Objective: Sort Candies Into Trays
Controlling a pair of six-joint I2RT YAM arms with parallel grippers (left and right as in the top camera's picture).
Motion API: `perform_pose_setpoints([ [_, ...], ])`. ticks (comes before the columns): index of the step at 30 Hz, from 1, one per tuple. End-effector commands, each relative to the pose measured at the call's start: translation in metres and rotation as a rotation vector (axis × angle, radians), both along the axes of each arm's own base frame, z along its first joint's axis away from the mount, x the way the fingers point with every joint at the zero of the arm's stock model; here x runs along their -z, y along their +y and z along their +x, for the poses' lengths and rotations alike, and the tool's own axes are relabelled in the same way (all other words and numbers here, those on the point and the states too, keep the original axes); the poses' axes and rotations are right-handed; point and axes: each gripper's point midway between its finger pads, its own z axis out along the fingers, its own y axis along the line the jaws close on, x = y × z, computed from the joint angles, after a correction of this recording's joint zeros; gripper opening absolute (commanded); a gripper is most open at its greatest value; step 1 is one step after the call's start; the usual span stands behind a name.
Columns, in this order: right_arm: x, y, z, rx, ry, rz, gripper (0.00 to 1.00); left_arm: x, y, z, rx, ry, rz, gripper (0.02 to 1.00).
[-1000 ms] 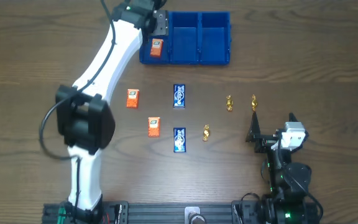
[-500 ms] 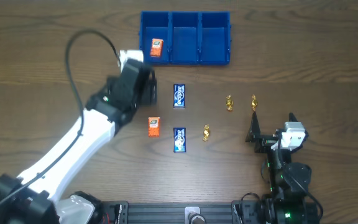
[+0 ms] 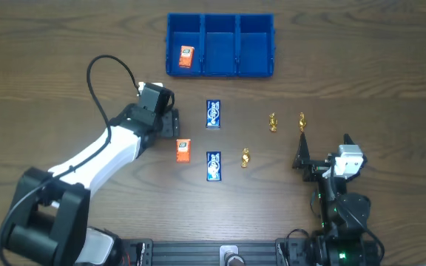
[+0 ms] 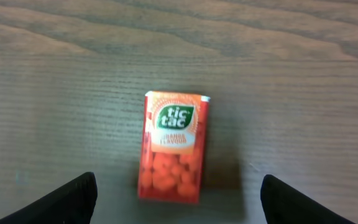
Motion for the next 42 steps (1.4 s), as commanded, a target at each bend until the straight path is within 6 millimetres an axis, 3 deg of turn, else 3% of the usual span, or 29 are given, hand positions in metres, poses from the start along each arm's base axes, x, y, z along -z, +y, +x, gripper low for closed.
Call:
perform_pose_setpoints([
  [1, 0.001, 0.000, 0.000, -0.001, 0.000, -0.013, 0.998, 0.018, 0.004, 0.002, 0.033, 0.039, 0.003, 0.853],
  [9, 0.001, 0.000, 0.000, -0.001, 0.000, -0.013, 0.998, 0.033, 0.005, 0.007, 0.045, 0.051, 0.017, 0.833],
  [13, 0.001, 0.000, 0.000, 0.000, 0.000, -0.013, 0.998, 0.034, 0.006, 0.007, 0.047, 0.054, 0.021, 0.669],
  [18, 0.001, 0.000, 0.000, -0.001, 0.000, -0.013, 0.998, 0.033, 0.005, 0.009, 0.047, 0.045, 0.017, 0.364],
  [25, 0.001, 0.000, 0.000, -0.001, 0.000, -0.013, 0.998, 0.024, 0.002, 0.017, -0.005, 0.034, -0.015, 0.308],
  [28, 0.001, 0.000, 0.000, -0.001, 0.000, -0.013, 0.998, -0.003, -0.004, 0.025, -0.034, 0.055, -0.025, 0.299],
  [29, 0.001, 0.000, 0.000, -0.001, 0.000, -0.013, 0.998, -0.021, -0.008, 0.029, -0.036, 0.051, -0.016, 0.294],
  [35, 0.001, 0.000, 0.000, -0.001, 0.000, -0.013, 0.998, -0.165, -0.064, 0.071, -0.045, -0.244, 0.048, 0.292],
  [37, 0.001, 0.000, 0.000, -0.001, 0.000, -0.013, 0.998, -0.198, -0.075, 0.086, -0.054, -0.323, 0.031, 0.297],
  [40, 0.001, 0.000, 0.000, -0.001, 0.000, -0.013, 0.998, -0.221, -0.078, 0.113, -0.080, -0.376, 0.007, 0.303],
  [42, 0.001, 0.000, 0.000, -0.001, 0.000, -0.013, 0.998, -0.220, -0.076, 0.137, -0.103, -0.367, 0.005, 0.303],
])
